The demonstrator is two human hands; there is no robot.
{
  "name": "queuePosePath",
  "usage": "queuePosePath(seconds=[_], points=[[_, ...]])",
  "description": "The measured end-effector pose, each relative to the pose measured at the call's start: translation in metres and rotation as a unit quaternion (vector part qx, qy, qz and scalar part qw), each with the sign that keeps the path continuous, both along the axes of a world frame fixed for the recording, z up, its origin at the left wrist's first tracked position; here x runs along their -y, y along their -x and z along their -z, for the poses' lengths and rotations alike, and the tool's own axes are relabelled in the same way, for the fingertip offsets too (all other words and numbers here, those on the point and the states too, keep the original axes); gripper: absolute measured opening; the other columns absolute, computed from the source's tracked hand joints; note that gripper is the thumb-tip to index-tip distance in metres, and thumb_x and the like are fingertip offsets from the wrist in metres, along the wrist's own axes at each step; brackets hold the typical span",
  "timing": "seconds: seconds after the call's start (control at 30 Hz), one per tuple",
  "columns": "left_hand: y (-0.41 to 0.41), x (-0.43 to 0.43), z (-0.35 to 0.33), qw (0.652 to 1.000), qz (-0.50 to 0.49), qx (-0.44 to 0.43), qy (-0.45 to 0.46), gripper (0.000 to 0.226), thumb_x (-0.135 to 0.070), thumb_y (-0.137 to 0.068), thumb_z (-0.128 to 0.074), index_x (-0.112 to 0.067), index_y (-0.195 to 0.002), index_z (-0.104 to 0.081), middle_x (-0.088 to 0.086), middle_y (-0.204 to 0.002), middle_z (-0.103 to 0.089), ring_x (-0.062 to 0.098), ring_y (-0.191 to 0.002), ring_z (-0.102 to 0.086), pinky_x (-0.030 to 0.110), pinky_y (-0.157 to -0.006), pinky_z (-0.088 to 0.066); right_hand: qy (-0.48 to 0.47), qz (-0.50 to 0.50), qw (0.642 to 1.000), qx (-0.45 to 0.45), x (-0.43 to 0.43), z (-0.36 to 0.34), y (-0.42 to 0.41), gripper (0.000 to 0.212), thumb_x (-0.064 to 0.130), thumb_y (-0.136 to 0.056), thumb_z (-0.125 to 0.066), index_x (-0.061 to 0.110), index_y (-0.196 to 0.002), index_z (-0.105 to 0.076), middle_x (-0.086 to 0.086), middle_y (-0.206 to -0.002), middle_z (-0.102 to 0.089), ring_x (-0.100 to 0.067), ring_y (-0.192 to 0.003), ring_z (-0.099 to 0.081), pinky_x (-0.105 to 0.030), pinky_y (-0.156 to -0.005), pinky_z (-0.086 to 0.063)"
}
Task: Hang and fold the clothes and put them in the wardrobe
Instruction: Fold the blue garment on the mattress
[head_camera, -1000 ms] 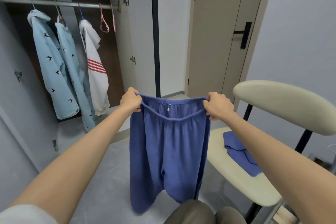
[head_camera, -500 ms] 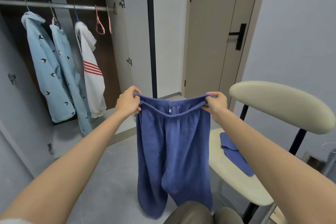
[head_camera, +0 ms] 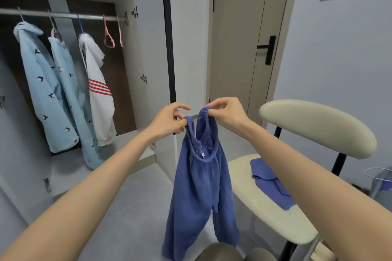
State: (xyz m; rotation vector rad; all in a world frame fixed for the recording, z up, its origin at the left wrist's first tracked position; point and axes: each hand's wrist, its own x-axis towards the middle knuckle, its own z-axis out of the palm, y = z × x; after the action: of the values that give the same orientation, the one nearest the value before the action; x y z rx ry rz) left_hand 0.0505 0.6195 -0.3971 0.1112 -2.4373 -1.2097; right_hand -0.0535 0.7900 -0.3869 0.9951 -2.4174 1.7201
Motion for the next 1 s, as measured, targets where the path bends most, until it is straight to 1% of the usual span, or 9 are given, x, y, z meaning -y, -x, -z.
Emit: queuePosePath(seconds=[0.17,0.37,0.5,0.6,0.67,0.73,0.8,0.87,1.0], points=[[0.000,-0.009,-0.003,0.999,0.032,0.017,0.027,0.032,-0.008,-0.090,-0.055,-0.023,-0.117,-0.062,0.006,-0.086,-0.069,0.012,-0.061,-0.062,0.022,-0.058,-0.055,-0.038,-0.029,0.999,-0.023,0.003,-0.006,-0.012,0.003,0.015,-0.076,-0.074,0.015,-0.077,-0.076,-0.002,-0.063,-0.068,-0.005,-0.050,-0.056,-0.012,-0.053,-0.046],[0.000,-0.011,0.001,0.999,0.039,0.031,0.014,0.019,-0.010,-0.091,-0.055,-0.021,-0.098,-0.069,0.002,-0.088,-0.067,0.005,-0.057,-0.057,0.015,-0.055,-0.051,-0.033,-0.033,0.999,-0.019,0.004,-0.007,-0.018,0.004,0.013,-0.075,-0.075,0.013,-0.076,-0.071,-0.004,-0.071,-0.072,-0.011,-0.062,-0.070,-0.014,-0.057,-0.053],[0.000,-0.009,0.005,0.999,0.003,0.023,0.032,0.020,-0.007,-0.091,-0.052,-0.019,-0.099,-0.066,0.003,-0.088,-0.066,0.007,-0.059,-0.058,0.013,-0.051,-0.050,-0.009,-0.063,0.998,-0.005,0.002,0.000,-0.018,0.014,0.006,-0.079,-0.067,0.016,-0.081,-0.058,-0.004,-0.079,-0.071,-0.014,-0.073,-0.068,-0.022,-0.066,-0.057],[-0.002,-0.005,0.006,0.999,-0.005,0.022,0.031,0.018,-0.007,-0.093,-0.050,-0.016,-0.102,-0.063,0.003,-0.094,-0.064,0.010,-0.064,-0.059,0.013,-0.051,-0.050,-0.109,-0.102,0.985,-0.089,-0.002,0.009,-0.021,0.015,0.008,-0.079,-0.064,0.023,-0.082,-0.065,0.011,-0.081,-0.068,-0.007,-0.078,-0.063,-0.018,-0.072,-0.051],[-0.003,-0.003,0.005,0.999,-0.004,0.023,0.033,0.017,-0.007,-0.094,-0.049,-0.016,-0.102,-0.061,0.004,-0.096,-0.064,0.010,-0.066,-0.059,0.013,-0.052,-0.050,-0.181,-0.136,0.967,-0.120,-0.003,0.018,-0.026,0.024,0.007,-0.077,-0.061,0.026,-0.089,-0.069,0.014,-0.080,-0.067,-0.001,-0.066,-0.057,-0.013,-0.066,-0.048],[-0.004,-0.002,0.004,0.999,-0.007,0.021,0.032,0.016,-0.008,-0.095,-0.049,-0.016,-0.102,-0.061,0.004,-0.095,-0.063,0.010,-0.066,-0.059,0.013,-0.052,-0.050,-0.174,-0.118,0.964,-0.162,-0.002,0.028,-0.030,0.027,0.009,-0.074,-0.060,0.029,-0.092,-0.067,0.012,-0.075,-0.064,-0.003,-0.053,-0.044,-0.024,-0.060,-0.047],[-0.004,-0.001,0.003,0.999,-0.021,0.017,0.028,0.017,-0.008,-0.095,-0.049,-0.012,-0.105,-0.062,0.005,-0.095,-0.063,0.011,-0.065,-0.058,0.014,-0.052,-0.049,-0.098,-0.070,0.974,-0.194,-0.001,0.034,-0.035,0.020,0.015,-0.073,-0.063,0.031,-0.085,-0.061,0.011,-0.069,-0.061,-0.006,-0.051,-0.039,-0.034,-0.059,-0.046],[-0.004,0.000,0.002,0.999,-0.032,0.011,0.016,0.019,-0.007,-0.094,-0.050,-0.009,-0.108,-0.062,0.007,-0.093,-0.063,0.011,-0.064,-0.058,0.015,-0.052,-0.049,-0.072,-0.067,0.972,-0.212,0.001,0.036,-0.038,0.020,0.019,-0.073,-0.063,0.034,-0.085,-0.060,0.014,-0.069,-0.061,-0.005,-0.051,-0.043,-0.034,-0.057,-0.046],[-0.006,0.001,-0.001,0.999,-0.037,0.004,-0.001,0.018,-0.006,-0.094,-0.049,-0.007,-0.107,-0.061,0.004,-0.087,-0.061,0.011,-0.063,-0.057,0.012,-0.049,-0.049,-0.229,-0.069,0.928,-0.286,0.008,0.043,-0.039,0.033,0.033,-0.077,-0.059,0.037,-0.110,-0.061,0.018,-0.084,-0.062,-0.002,-0.071,-0.054,-0.024,-0.053,-0.039]])
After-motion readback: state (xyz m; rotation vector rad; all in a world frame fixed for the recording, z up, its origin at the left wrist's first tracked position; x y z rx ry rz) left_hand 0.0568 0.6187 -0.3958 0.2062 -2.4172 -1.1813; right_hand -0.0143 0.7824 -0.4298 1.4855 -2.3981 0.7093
